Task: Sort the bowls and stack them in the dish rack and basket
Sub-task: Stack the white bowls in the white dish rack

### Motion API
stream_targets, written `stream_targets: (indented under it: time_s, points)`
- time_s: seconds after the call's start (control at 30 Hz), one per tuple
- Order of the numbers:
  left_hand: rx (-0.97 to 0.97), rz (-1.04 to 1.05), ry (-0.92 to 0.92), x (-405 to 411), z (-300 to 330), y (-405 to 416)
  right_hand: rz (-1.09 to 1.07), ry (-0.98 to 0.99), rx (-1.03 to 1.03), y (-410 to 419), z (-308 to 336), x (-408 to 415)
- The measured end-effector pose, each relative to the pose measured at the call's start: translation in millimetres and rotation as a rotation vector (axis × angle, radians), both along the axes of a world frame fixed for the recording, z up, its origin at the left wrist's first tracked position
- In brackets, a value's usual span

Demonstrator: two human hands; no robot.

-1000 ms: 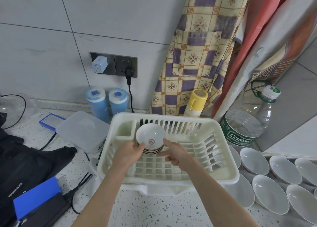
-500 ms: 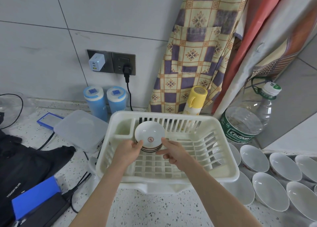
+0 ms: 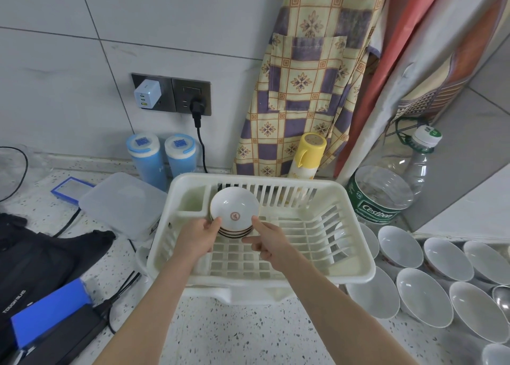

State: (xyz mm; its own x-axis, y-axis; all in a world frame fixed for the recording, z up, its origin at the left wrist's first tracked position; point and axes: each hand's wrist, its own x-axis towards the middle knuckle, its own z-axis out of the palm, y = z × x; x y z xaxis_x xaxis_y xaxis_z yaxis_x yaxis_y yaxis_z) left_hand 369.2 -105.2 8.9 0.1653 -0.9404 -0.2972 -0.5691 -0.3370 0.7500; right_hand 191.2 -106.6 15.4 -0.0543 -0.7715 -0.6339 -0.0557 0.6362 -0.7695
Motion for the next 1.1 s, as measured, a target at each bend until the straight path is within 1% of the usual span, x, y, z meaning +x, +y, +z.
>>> stream_targets:
  time_s: [0.2, 0.33, 0.43, 0.53, 0.67, 0.7, 0.77, 0.83, 0.9, 0.97, 1.03, 1.1]
  points:
    - [0.015, 0.065, 0.068, -1, 1, 1, 0.007, -0.041, 0.036, 10, 8, -2]
    - [-0.035, 0.147, 0.067, 0, 5, 1, -0.014, -0.079, 0.002, 26, 16, -16]
    - [-0.094, 0.203, 0.098, 0, 9, 4, -0.059, -0.12, -0.073, 42, 27, -33]
    - [-0.164, 0.258, 0.158, -1, 19, 9, -0.131, -0.24, -0.188, 60, 39, -55]
    - [-0.311, 0.233, 0.206, -7, 41, 28, -0.212, -0.306, -0.335, 92, 52, -94]
    - [-0.359, 0.238, 0.239, -13, 48, 36, -0.244, -0.316, -0.359, 101, 53, -106]
    - [-0.433, 0.25, 0.361, -34, 61, 55, -0.321, -0.325, -0.381, 120, 51, -130]
    - [-0.458, 0.218, 0.478, -64, 71, 80, -0.418, -0.327, -0.368, 139, 46, -156]
    - [-0.432, 0.151, 0.576, -99, 73, 107, -0.513, -0.329, -0.317, 158, 40, -184]
    - [-0.371, 0.083, 0.631, -136, 66, 131, -0.582, -0.309, -0.232, 176, 32, -214]
    - [-0.272, 0.048, 0.648, -173, 50, 150, -0.631, -0.297, -0.151, 192, 23, -241]
    - [-0.148, 0.026, 0.627, -207, 29, 163, -0.65, -0.293, -0.07, 204, 13, -265]
